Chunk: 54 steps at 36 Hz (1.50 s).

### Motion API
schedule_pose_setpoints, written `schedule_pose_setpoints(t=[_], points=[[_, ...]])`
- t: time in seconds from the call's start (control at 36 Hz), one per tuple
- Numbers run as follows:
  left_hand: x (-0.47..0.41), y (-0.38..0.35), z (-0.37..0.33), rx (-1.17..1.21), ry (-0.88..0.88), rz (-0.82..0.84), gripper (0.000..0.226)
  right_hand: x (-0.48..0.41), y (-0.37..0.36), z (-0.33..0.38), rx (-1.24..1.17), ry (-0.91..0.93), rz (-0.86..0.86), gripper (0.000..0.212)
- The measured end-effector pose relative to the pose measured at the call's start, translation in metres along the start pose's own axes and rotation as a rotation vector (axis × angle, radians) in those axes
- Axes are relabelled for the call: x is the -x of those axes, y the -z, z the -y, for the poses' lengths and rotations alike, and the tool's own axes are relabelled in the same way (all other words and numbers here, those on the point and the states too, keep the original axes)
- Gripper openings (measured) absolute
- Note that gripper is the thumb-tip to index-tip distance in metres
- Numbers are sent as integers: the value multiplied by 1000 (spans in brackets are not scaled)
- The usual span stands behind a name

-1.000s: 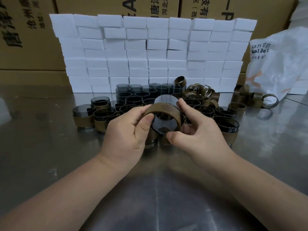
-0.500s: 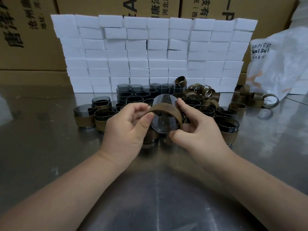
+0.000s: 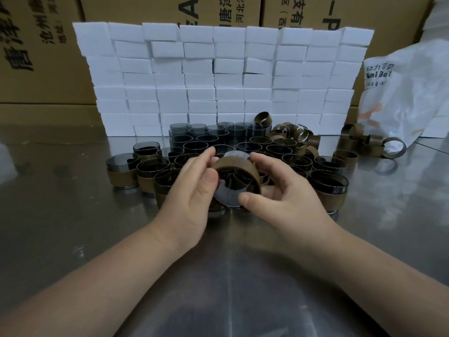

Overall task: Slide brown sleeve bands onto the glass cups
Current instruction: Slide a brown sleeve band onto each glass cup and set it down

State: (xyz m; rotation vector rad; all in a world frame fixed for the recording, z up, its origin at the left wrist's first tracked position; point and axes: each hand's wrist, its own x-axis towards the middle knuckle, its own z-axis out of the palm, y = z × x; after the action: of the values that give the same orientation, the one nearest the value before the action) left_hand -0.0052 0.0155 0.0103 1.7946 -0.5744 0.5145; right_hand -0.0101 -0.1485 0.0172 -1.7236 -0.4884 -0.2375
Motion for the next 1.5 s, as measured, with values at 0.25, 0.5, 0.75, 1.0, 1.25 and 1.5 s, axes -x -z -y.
schedule_pose_setpoints(t=[0.25, 0.5, 0.75, 1.0, 1.25, 1.5], points=[[-4, -9, -3, 450, 433, -17, 84, -2, 0, -1, -55, -2, 70, 98], [-4, -11, -7, 377, 361, -66, 56, -3, -4, 1, -264, -168, 111, 63], [-3, -9, -4, 335, 341, -85, 54, -4, 0, 1, -192, -163, 144, 57], [-4, -10, -5, 288, 335, -96, 59, -4, 1, 1, -234, -138, 134, 45], [-4, -10, -5, 262, 282, -69, 64, -3, 2, 5, -243, -114, 125, 38], [-5, -10, -6, 300, 264, -77, 57, -3, 3, 6, -356, -112, 176, 36]])
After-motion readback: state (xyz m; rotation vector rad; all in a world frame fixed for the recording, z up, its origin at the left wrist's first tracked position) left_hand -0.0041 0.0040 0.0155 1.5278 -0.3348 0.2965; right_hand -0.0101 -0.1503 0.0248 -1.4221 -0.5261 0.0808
